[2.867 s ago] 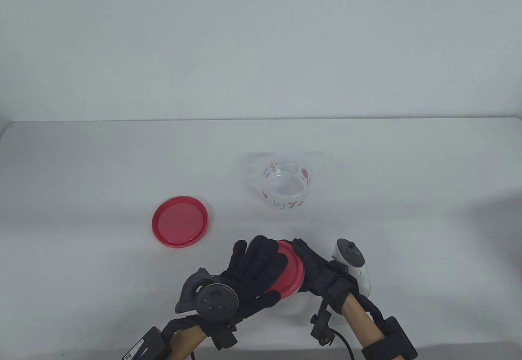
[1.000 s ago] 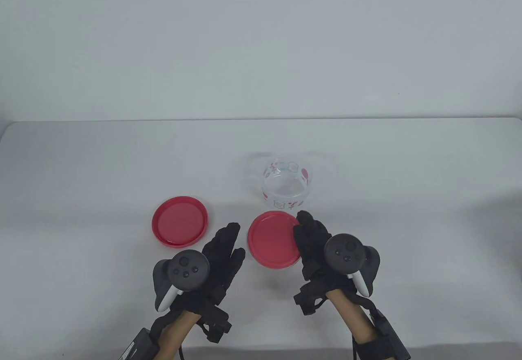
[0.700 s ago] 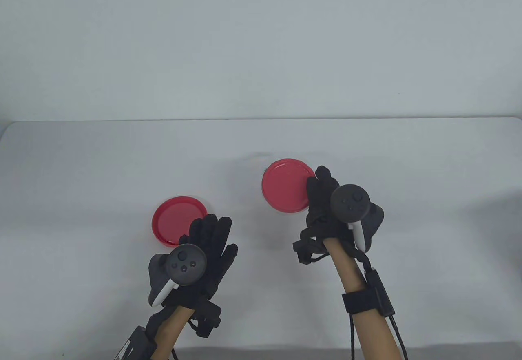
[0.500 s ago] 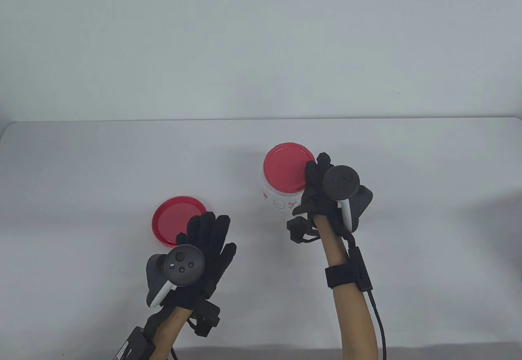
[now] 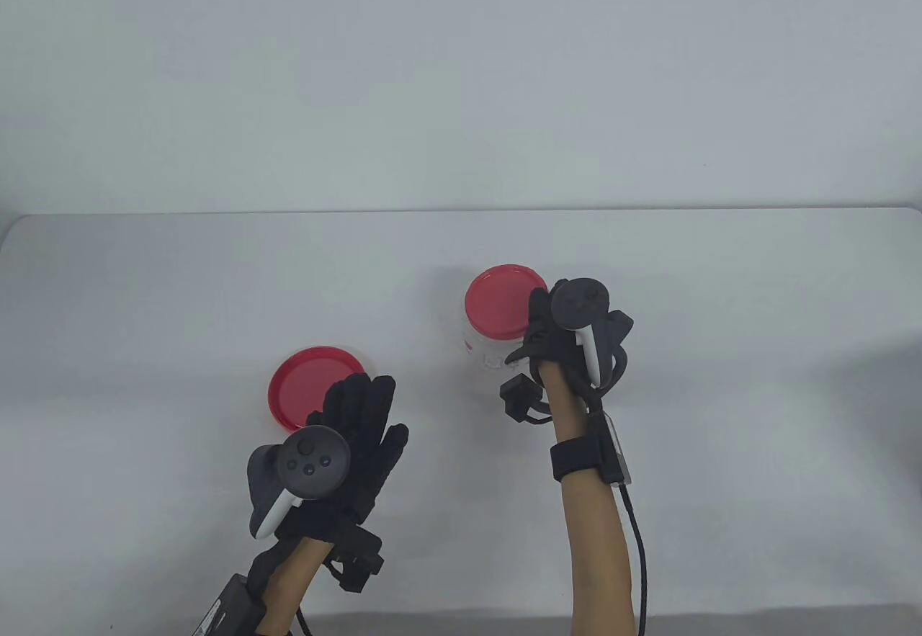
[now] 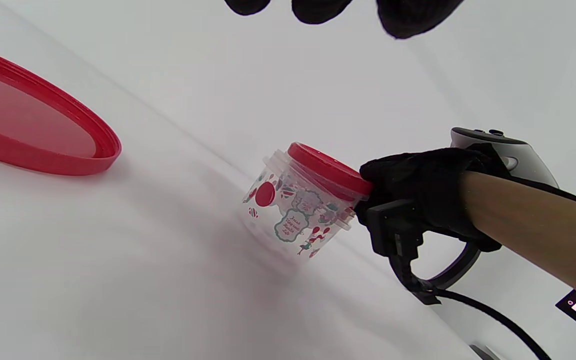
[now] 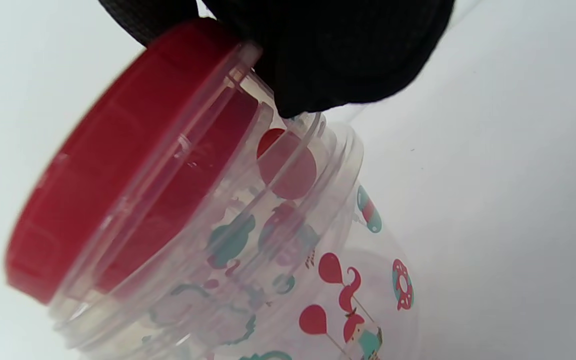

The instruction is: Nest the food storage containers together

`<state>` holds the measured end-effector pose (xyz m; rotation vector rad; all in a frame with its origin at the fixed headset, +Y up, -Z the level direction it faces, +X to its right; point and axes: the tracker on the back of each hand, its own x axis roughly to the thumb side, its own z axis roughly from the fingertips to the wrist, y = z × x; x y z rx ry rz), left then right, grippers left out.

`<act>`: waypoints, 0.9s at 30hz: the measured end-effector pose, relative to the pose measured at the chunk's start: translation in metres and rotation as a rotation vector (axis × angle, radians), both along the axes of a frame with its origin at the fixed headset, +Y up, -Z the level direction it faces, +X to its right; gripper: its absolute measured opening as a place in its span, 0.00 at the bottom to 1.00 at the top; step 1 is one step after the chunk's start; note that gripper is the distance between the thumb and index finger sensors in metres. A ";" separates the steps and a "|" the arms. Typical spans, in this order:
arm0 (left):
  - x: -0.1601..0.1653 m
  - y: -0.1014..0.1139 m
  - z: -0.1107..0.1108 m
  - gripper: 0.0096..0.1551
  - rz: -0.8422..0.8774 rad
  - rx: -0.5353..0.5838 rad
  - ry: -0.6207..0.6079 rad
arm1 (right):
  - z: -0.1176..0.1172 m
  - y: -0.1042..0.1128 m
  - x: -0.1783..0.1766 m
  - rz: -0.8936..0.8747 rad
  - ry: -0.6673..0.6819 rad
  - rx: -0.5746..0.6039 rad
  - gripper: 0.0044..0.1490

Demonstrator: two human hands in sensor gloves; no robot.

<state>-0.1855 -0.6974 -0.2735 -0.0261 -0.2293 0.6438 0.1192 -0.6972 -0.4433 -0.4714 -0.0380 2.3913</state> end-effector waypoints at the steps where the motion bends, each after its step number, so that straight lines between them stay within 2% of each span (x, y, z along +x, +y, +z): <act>1: 0.000 0.000 0.000 0.40 -0.002 -0.001 -0.001 | 0.000 0.001 0.000 -0.002 0.009 -0.013 0.39; 6: 0.001 0.000 0.000 0.40 -0.004 -0.008 -0.001 | 0.002 0.009 0.001 -0.011 0.015 0.015 0.39; 9: 0.000 0.001 0.000 0.39 0.002 -0.010 0.002 | 0.003 0.010 0.003 0.117 -0.003 0.060 0.38; 12: 0.000 0.001 0.000 0.39 0.005 -0.011 0.005 | 0.002 0.004 0.005 0.194 0.013 0.012 0.38; 15: -0.001 0.001 0.000 0.39 0.007 -0.014 0.009 | -0.001 -0.008 0.005 0.126 0.041 -0.035 0.38; 21: -0.001 0.001 -0.001 0.39 0.010 -0.023 0.009 | -0.005 -0.030 0.003 0.098 0.097 -0.097 0.39; 24: -0.001 0.000 -0.001 0.39 0.005 -0.025 0.006 | -0.004 -0.038 0.005 -0.008 0.061 -0.071 0.38; 27: -0.001 0.000 -0.001 0.39 0.008 -0.026 0.008 | -0.001 -0.039 0.007 -0.037 0.068 -0.083 0.38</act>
